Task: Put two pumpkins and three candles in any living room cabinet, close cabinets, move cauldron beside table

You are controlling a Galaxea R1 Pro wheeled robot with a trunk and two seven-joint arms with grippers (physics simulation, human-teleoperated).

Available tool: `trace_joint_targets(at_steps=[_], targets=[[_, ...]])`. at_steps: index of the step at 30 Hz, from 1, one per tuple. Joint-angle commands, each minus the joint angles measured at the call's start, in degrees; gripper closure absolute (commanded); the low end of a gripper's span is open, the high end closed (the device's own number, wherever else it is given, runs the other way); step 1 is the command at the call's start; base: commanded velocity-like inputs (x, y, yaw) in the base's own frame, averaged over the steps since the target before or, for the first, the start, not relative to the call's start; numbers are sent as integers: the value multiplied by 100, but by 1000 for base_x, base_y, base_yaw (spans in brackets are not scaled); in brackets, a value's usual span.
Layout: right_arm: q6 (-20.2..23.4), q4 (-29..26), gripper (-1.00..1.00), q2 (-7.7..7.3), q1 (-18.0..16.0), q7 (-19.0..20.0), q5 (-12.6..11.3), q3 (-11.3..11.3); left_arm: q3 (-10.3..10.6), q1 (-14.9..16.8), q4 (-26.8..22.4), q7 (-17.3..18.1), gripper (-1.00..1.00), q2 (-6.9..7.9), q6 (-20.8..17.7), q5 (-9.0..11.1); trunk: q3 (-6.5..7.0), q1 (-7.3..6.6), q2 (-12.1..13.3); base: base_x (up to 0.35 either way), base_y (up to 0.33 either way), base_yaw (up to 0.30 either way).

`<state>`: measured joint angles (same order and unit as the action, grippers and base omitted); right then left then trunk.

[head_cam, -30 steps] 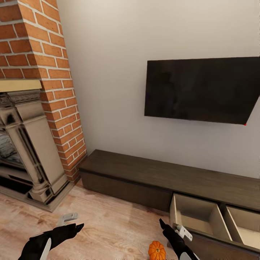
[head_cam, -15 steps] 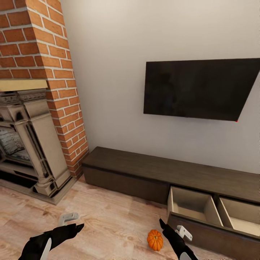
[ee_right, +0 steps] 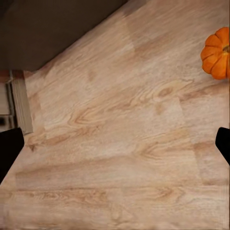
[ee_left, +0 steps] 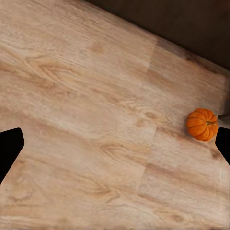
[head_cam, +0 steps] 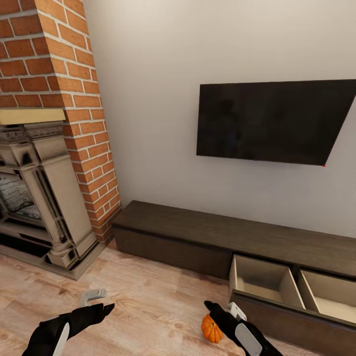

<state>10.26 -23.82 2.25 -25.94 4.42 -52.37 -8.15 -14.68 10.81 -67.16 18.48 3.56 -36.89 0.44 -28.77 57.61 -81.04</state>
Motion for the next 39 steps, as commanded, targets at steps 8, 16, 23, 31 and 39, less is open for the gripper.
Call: trace_joint_targets(at_steps=[8,16,23,31,39], targets=[[169,8,-100,3,-102,-359,-2,167,0,0,-79,-7,-100,-4,-160,0,-144,176,-322,0,0,0],[-105,45,-100,11,-108,-427,2,360,-4,0,-437,-6,-100,15,-732,-8,-288,352,-643,0,0,0],[-233,301,-100,123,-179,-580,-103,658,-9,0,-821,18,-100,33,-1347,-8,-414,506,-924,0,0,0],[-166,339,-100,66,-173,-597,-184,869,-9,0,-927,30,-100,104,-1590,-8,-557,682,-1245,0,0,0],[152,346,-100,-318,-93,-400,-241,1044,-9,38,-953,40,-100,141,-1838,-8,-701,857,-1566,0,0,0]])
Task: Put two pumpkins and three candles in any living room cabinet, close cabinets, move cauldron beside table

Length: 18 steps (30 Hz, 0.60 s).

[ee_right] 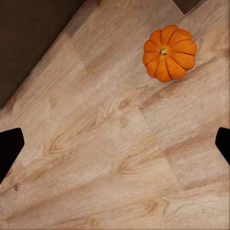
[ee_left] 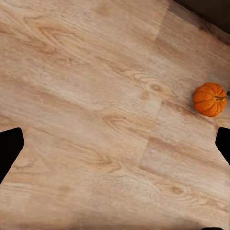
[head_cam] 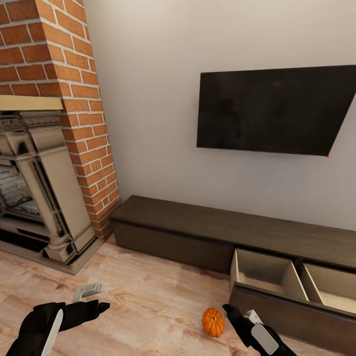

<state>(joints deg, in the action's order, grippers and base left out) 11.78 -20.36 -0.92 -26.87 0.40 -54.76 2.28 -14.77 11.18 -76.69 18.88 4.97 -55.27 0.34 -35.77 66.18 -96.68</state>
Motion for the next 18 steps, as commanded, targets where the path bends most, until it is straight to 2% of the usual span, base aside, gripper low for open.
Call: trace_joint_targets(at_steps=[1,6,10,18], targets=[[31,14,-100,-46,6,129,-16,45,-1,3,-1,0,-100,1,-13,1,-18,23,-42,0,0,0],[417,360,-100,-115,11,619,-33,127,-1,19,-1,1,-100,3,-79,1,-108,132,-242,0,0,0],[538,512,-100,-104,1,682,-34,155,-4,23,2,1,-100,-1,-96,1,-180,220,-403,0,0,0],[566,537,-100,-90,-21,729,-29,412,0,24,5,1,-100,-8,-108,4,-324,396,-723,0,0,0]])
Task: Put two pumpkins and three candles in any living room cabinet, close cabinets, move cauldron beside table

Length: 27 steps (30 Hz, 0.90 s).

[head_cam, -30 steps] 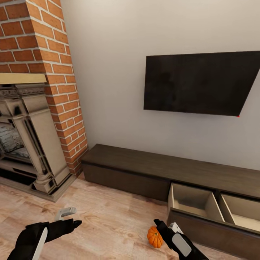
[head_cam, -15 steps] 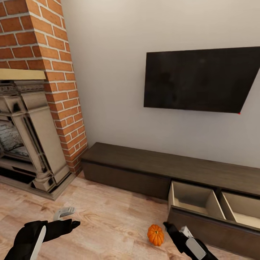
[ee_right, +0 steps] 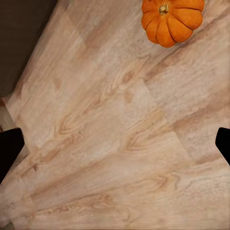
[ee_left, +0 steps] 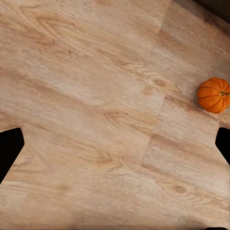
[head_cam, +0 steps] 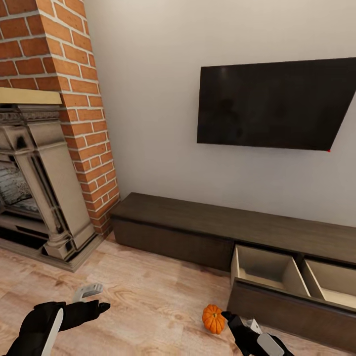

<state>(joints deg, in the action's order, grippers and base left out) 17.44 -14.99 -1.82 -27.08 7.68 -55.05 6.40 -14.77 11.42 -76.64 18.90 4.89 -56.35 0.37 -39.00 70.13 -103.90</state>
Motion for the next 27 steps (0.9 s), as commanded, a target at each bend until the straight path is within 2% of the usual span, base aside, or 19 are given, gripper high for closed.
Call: trace_joint_targets(at_steps=[1,11,17,27], targets=[[-12,-19,-100,9,0,16,6,14,0,0,0,0,-100,-3,-3,4,-18,23,-42,0,0,0],[0,-38,-100,-2,-7,61,-9,40,2,0,0,0,-100,-9,-8,10,-198,242,-443,0,0,0],[-11,-39,-100,-34,-6,512,8,45,19,0,0,0,-100,-35,-7,7,-306,374,-683,0,0,0],[-243,-14,-100,-37,0,645,17,206,25,0,0,0,-100,-38,-10,7,-485,594,-1084,0,0,0]])
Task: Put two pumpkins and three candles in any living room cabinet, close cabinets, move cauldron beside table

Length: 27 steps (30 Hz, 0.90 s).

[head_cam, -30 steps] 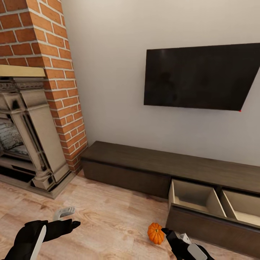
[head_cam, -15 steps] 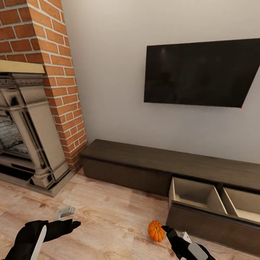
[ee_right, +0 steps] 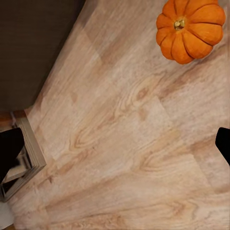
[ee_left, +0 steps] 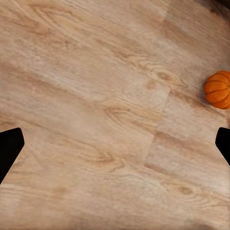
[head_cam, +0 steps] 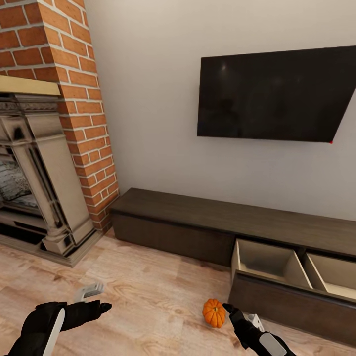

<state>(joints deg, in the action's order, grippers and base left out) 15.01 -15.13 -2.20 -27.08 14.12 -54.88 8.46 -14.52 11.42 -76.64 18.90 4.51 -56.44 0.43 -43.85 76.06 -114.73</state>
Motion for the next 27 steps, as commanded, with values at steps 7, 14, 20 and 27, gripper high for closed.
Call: trace_joint_targets(at_steps=[7,14,20,27], targets=[[-45,-20,-100,-5,1,39,27,5,-11,0,-55,25,-100,26,-173,9,-126,154,-282,0,0,0],[-156,-25,-100,-32,1,240,46,0,-41,74,-169,615,-100,218,-354,4,-252,308,-563,0,0,0],[-173,-15,-100,-48,6,464,24,6,-65,349,-144,789,-100,354,-356,6,-360,440,-804,0,0,0],[-183,12,-100,-78,13,615,1,9,-66,445,-161,826,-100,409,-356,4,-485,594,-1084,0,0,0]])
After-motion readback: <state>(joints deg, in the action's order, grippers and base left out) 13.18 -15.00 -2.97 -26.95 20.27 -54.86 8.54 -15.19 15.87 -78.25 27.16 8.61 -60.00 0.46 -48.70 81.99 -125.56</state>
